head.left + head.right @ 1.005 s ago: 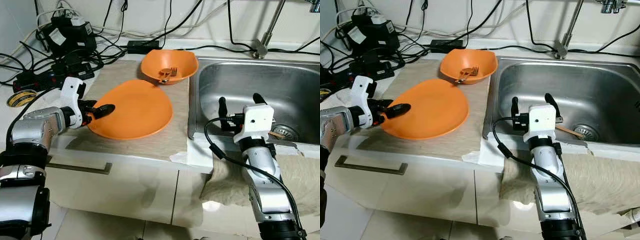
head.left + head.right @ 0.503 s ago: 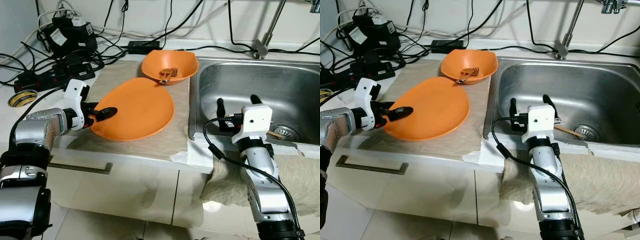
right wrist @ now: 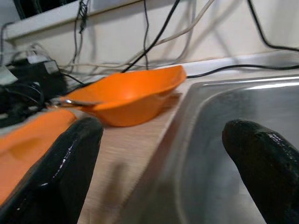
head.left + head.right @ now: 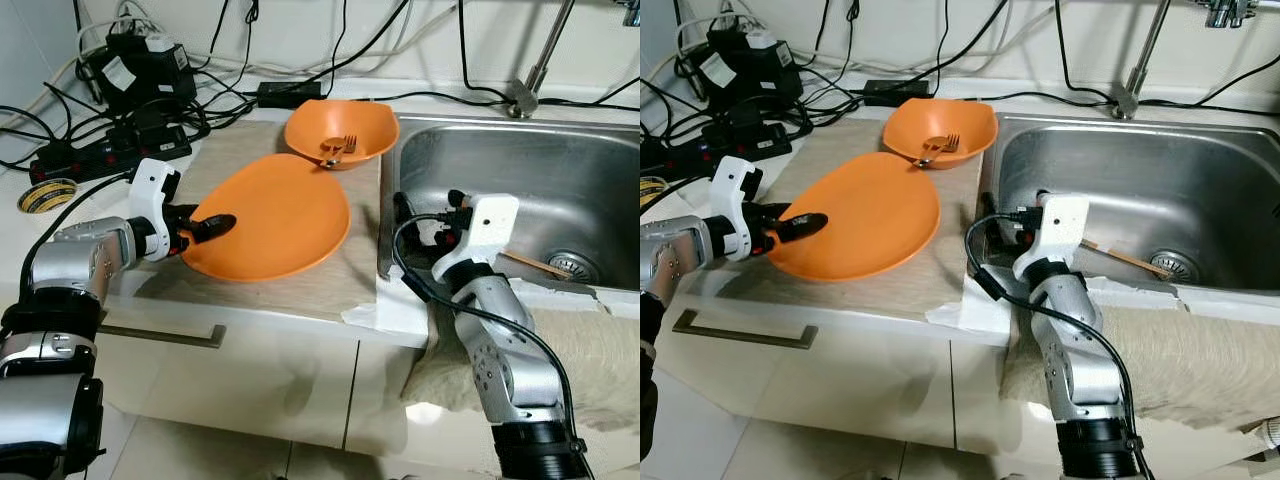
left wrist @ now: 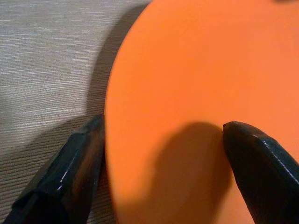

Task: Kitchen organization

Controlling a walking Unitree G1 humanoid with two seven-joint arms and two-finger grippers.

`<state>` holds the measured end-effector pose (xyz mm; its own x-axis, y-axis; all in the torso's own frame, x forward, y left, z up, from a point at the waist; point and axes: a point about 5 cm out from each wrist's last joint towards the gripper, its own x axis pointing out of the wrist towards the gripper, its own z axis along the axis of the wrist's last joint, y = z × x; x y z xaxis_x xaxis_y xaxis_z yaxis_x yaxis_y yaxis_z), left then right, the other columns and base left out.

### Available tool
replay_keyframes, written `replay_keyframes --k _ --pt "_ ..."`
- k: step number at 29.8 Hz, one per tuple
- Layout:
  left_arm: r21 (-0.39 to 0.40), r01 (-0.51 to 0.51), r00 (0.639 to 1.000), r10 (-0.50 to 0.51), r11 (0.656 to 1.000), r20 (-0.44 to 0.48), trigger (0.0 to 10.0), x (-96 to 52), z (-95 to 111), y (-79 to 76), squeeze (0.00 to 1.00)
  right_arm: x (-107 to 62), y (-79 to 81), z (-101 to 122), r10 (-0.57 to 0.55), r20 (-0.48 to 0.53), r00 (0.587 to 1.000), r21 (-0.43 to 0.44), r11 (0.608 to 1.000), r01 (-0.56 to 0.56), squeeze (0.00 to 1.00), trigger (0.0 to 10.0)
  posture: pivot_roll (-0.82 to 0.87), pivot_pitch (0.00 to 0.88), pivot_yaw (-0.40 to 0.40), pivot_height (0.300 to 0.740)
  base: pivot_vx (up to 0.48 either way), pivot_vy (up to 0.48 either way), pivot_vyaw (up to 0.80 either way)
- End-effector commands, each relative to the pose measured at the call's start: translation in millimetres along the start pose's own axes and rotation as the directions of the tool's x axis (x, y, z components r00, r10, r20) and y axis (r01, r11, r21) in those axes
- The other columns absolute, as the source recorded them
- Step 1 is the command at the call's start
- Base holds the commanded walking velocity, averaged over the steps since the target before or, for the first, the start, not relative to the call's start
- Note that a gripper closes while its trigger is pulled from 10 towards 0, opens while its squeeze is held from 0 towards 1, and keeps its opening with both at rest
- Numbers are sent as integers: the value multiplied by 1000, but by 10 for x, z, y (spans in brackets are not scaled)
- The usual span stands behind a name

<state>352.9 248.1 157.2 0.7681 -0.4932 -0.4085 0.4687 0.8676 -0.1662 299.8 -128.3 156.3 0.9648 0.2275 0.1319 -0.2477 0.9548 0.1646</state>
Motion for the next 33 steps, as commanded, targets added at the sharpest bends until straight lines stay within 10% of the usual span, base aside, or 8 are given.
replay_keyframes --k 1,12,33 --pt "-39 17 996 -20 999 -84 10000 49 -220 -30 0 39 50 -25 29 -24 999 38 999 -29 0 10000 -2 0 44 736 0 0 0" --pt "-35 16 997 -19 999 -77 10000 41 -199 -26 0 214 418 -173 159 -102 982 281 951 -125 0 10000 13 0 42 736 0 0 0" --pt "-34 12 997 -14 999 -70 10000 19 -165 -16 0 371 632 -330 265 -185 946 460 874 -155 0 10000 30 0 42 736 0 0 0"
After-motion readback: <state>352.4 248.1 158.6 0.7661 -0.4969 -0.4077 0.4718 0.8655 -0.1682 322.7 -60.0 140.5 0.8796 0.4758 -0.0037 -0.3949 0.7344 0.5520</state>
